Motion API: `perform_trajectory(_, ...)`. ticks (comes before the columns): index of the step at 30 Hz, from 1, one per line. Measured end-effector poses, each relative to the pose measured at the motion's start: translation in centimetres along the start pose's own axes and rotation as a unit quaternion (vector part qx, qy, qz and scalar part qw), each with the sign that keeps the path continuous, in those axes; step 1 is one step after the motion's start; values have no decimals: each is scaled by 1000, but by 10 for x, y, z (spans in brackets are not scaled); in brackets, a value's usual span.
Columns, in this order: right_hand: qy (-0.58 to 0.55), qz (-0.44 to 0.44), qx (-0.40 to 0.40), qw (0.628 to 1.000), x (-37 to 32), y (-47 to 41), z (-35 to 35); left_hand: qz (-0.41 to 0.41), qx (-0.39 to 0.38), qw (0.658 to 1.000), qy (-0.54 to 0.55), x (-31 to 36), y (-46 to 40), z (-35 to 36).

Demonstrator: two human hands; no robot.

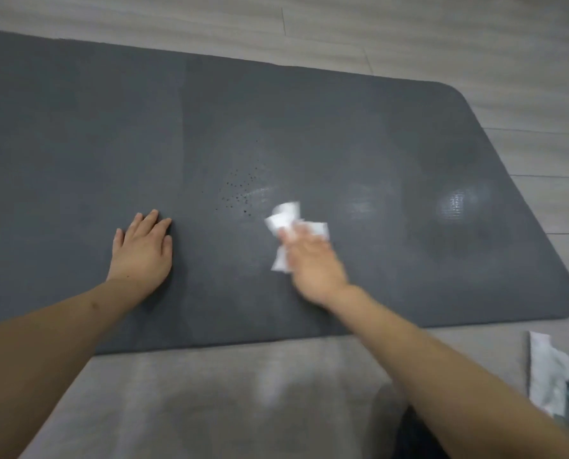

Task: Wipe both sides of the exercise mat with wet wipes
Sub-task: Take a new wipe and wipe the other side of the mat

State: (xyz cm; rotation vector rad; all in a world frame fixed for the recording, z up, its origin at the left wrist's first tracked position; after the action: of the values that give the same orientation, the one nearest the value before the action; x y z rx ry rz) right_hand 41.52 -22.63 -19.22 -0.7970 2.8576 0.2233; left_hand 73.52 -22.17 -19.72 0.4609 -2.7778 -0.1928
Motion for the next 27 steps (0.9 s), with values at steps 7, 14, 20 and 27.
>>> perform_trajectory(7,-33,314,8,949,203,74,-16,5,-6,1000,-20,0,2,5)
perform_trajectory(14,2,-20,10,1000,-95,20,26,-17,22,999,-45,-14,10,-4)
perform_trajectory(20,-32,-197,-62,978,-191,34,47,-50,18,997,-47,-43,13,-11)
perform_trajectory(27,-18,-43,-89,995,-57,-114,7,-51,-91,992,-68,-49,11,7)
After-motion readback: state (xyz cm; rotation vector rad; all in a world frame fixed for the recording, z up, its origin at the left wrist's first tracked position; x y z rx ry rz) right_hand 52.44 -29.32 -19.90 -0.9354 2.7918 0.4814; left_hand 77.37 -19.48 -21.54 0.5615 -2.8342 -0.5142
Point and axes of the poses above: each hand's wrist, its own y-axis away from the middle knuckle, its own z-axis out of the palm, x = y × z, the point moved 10 cm from there along -y, towards the middle knuckle, and after that the axes turned 9 degrees about -z, right-handed, at the moved point
